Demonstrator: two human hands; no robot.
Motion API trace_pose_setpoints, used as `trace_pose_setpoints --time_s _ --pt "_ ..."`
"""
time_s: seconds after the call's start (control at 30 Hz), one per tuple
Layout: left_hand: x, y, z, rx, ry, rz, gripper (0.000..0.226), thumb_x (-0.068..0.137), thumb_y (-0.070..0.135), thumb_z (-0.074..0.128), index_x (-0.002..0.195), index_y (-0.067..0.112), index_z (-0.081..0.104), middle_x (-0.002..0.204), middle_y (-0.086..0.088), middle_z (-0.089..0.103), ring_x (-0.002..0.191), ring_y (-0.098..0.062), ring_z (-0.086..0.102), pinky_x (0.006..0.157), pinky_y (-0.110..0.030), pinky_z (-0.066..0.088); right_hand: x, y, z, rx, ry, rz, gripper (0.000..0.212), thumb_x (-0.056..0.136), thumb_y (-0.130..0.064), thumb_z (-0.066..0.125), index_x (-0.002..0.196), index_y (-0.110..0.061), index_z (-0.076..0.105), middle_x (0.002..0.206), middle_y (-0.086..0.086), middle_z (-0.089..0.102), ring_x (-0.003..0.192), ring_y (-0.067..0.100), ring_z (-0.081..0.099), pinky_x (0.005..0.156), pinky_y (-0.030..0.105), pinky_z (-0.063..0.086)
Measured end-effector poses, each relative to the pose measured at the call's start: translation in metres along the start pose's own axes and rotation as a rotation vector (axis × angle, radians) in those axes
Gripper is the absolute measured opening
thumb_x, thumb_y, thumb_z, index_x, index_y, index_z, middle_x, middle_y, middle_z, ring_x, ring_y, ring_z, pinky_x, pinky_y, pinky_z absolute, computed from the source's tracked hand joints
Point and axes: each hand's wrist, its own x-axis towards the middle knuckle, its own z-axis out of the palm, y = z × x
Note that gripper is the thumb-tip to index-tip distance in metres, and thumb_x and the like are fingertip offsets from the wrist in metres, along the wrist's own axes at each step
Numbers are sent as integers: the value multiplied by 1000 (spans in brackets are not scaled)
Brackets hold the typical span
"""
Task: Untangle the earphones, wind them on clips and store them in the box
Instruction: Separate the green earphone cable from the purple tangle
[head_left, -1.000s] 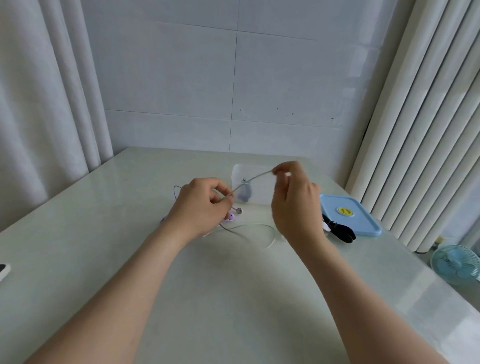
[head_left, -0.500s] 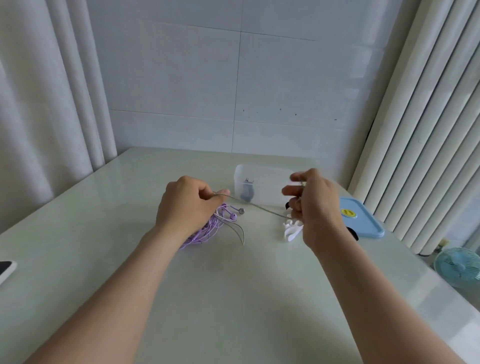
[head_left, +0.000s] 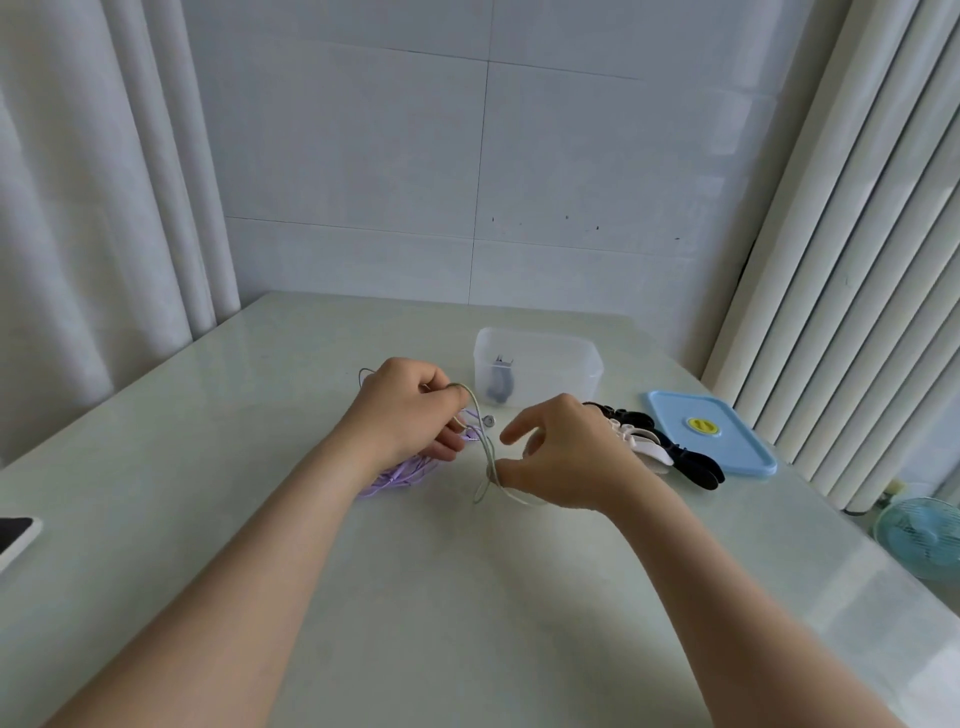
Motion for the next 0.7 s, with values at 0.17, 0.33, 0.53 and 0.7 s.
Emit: trace_pose_setpoints --time_s 0.17,0.33,0.53,0.7 --pt "-4 0 -3 66 -228 36 6 92 8 67 96 4 69 90 -13 79 72 -18 71 66 -34 57 6 3 16 51 -14 -321 43 87 -38 79 128 -34 67 112 -13 68 99 5 61 79 14 43" --pt "-2 1 -13 133 -191 151 27 85 -6 53 98 14 66 81 3 79 69 -17 68 68 -29 51 16 4 26 81 137 -288 20 102 -33 62 95 -23 78 81 -6 76 76 20 67 71 34 49" --pt "11 -20 -17 532 29 418 28 77 5 71 89 25 56 94 7 63 83 -14 56 69 -21 40 17 3 14 272 235 -176 32 107 -30 55 93 -12 77 72 -8 76 58 -1 57 61 17 42" --pt "16 -34 -15 618 74 409 35 78 10 73 96 22 45 102 3 44 97 -24 45 78 -30 33 17 -5 9 811 376 -112 31 113 -21 38 105 -14 67 90 8 79 87 22 77 85 43 62"
